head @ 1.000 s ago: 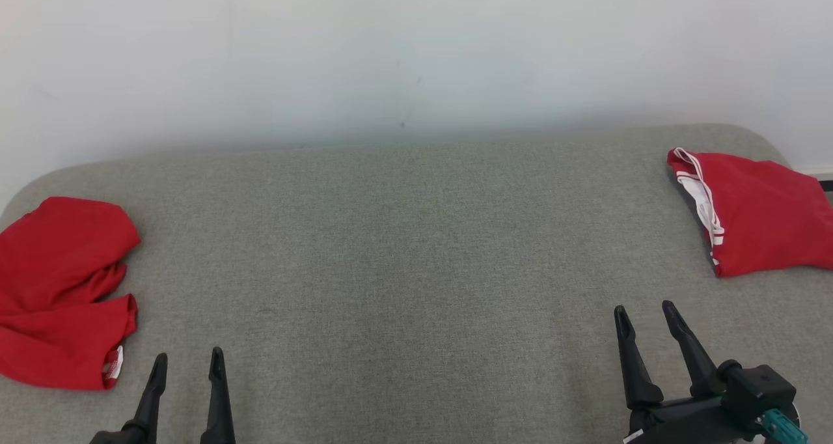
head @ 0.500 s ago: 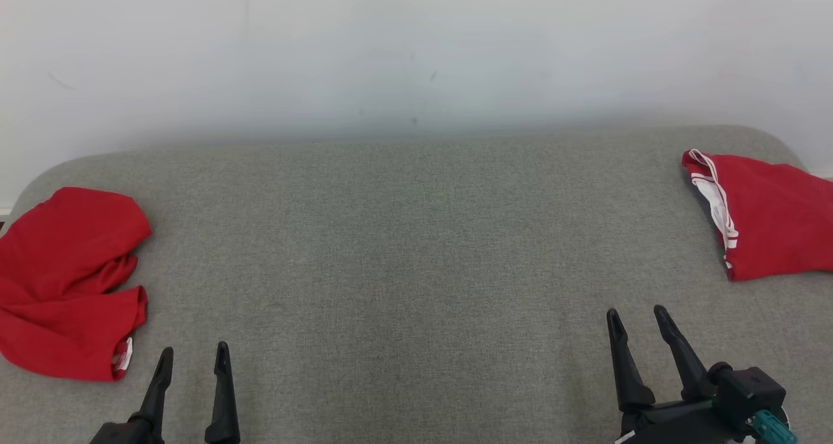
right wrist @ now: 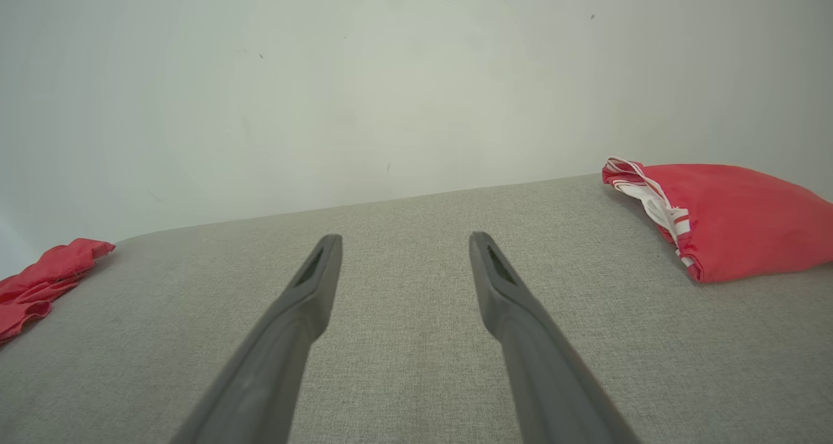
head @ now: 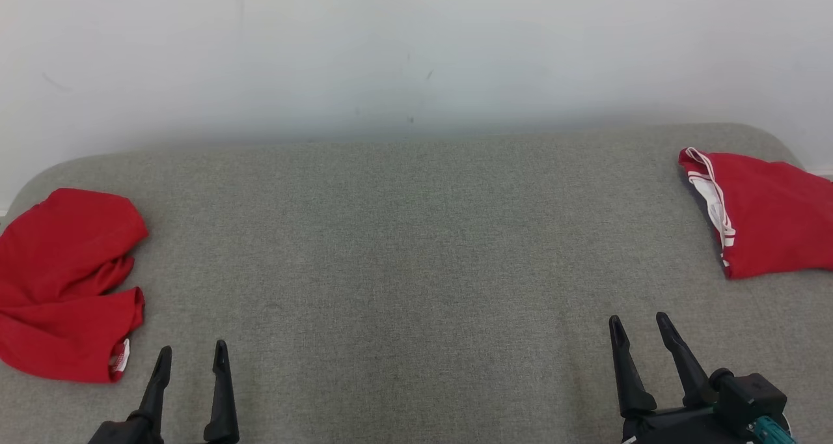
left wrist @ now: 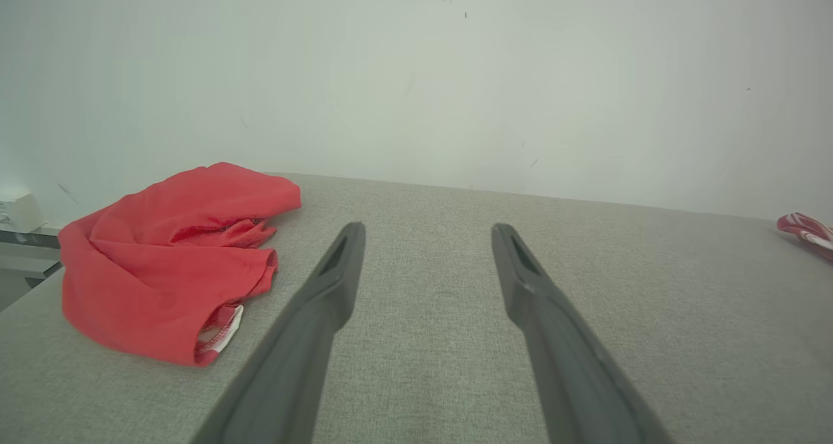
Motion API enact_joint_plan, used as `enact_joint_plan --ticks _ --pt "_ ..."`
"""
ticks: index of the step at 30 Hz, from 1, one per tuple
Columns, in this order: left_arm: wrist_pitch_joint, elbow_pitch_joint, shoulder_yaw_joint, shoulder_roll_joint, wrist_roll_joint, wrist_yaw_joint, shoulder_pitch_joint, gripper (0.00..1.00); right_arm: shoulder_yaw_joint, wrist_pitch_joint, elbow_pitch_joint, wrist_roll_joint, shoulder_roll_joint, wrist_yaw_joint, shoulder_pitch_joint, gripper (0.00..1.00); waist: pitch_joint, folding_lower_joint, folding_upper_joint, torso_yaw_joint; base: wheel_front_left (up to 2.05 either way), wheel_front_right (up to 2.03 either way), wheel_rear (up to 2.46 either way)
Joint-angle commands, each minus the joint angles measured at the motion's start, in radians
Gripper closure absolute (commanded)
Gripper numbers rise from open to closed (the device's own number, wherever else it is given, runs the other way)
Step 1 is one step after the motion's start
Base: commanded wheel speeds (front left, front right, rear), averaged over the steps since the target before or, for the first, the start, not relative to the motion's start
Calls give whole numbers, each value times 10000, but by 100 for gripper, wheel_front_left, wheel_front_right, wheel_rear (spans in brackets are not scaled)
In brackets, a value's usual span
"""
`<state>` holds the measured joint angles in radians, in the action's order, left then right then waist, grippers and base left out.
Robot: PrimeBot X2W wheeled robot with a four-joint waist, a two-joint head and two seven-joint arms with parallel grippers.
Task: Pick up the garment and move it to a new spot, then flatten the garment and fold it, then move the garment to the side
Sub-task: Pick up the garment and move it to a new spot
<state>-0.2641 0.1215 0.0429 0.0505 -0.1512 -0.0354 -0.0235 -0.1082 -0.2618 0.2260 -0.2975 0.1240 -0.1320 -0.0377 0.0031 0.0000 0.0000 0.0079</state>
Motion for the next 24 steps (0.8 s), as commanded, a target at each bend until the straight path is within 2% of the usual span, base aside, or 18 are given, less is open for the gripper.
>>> enact_joint_plan --ticks 1,10,23,24 --pt "2 29 11 1 8 34 106 0 13 -42 4 49 -25 28 105 0 -3 0 0 4 0 0 0" --pt "2 -5 101 3 157 17 164 0 -6 -42 -11 -2 -83 28 198 0 53 0 0 410 0 0 0" --pt "2 -45 643 -1 165 -74 6 0 -45 -31 2 -69 -1 28 185 0 280 0 0 2158 0 0 0" --pt "0 -104 617 1 142 -12 -57 0 -79 -30 11 -62 25 28 139 0 317 0 0 2463 0 0 0"
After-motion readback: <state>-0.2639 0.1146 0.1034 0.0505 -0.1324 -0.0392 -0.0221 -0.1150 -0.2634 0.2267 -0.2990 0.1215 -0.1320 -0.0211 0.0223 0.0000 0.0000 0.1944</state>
